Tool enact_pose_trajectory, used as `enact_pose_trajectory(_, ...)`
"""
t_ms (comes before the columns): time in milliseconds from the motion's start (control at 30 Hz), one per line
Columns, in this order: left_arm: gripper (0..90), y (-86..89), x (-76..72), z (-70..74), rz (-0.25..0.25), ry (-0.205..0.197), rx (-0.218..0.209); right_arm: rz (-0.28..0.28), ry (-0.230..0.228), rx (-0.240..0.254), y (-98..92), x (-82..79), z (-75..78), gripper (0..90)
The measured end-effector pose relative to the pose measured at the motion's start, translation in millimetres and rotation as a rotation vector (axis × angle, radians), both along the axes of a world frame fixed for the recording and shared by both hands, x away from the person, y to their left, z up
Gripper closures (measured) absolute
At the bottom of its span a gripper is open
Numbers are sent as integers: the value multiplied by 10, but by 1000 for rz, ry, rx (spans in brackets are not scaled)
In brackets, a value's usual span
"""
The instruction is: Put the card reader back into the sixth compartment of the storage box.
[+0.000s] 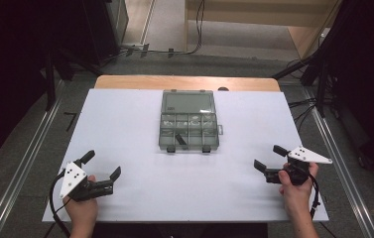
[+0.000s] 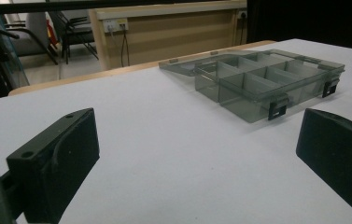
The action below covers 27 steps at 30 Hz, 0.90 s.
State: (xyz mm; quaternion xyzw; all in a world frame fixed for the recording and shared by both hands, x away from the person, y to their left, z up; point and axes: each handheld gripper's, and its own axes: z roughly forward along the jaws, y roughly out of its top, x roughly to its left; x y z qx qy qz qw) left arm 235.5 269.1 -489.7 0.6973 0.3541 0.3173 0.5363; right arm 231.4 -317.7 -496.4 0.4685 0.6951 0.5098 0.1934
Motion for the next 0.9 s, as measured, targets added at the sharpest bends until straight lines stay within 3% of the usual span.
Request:
enact_pose_trajectory(300,0,4,1,0,0,1,-9,-32,-26,32,-123,-126,-66,0)
enact_pose_trajectory(533,0,10,-1,1,-1,1,-9,-40,-42,11,-186,-248,-122,0)
enact_pose_trajectory(900,0,22,-2,3,4,2,-17,-71,-86,54,-380,-450,-158,0)
